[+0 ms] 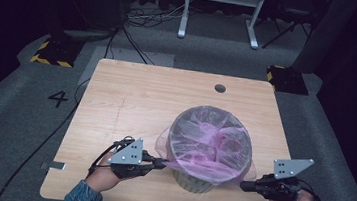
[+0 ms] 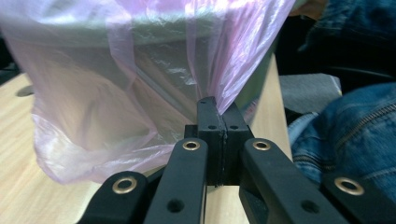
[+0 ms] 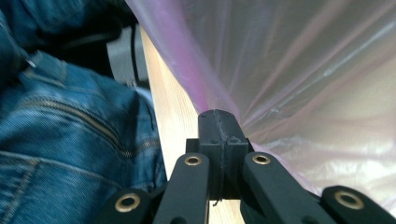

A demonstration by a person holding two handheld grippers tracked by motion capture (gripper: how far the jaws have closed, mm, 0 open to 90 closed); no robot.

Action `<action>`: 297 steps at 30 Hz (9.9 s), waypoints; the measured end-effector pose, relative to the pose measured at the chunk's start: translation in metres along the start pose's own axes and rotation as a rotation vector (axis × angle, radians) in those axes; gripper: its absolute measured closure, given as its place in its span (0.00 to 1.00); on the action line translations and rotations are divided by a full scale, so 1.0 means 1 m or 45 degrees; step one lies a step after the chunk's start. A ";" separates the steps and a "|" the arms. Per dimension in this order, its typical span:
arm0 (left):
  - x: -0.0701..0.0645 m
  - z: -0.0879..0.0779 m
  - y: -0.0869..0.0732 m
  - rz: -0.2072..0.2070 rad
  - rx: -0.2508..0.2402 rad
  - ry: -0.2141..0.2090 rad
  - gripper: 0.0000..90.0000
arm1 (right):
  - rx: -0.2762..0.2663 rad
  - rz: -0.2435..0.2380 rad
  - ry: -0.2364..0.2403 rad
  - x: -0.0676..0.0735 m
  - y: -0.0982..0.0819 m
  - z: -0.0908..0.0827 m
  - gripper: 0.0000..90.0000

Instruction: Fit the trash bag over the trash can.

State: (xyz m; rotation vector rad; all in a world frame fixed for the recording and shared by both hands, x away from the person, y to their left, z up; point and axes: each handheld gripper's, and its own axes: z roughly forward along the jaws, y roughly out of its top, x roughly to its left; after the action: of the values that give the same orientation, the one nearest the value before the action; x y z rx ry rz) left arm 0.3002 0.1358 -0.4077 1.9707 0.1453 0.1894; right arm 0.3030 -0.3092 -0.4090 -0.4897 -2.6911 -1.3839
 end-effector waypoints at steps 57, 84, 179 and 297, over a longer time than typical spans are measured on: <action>0.030 -0.002 0.011 -0.131 0.035 0.212 0.96 | -0.210 0.168 -0.353 -0.019 0.025 -0.008 1.00; 0.033 -0.008 -0.028 -0.298 0.104 0.201 0.45 | -0.064 0.289 -0.271 -0.043 -0.028 -0.004 0.45; 0.027 -0.007 -0.072 -0.393 0.199 0.523 0.48 | -0.234 0.383 -0.543 -0.030 0.006 -0.033 0.16; 0.027 -0.018 -0.105 -0.432 0.397 0.706 0.47 | 0.443 0.176 -0.414 -0.047 0.145 0.153 0.25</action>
State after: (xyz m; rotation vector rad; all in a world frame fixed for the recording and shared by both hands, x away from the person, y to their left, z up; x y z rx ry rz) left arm 0.3216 0.1986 -0.4949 2.1170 0.9084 0.5106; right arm 0.4053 -0.1188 -0.3962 -0.9089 -2.9884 -0.8351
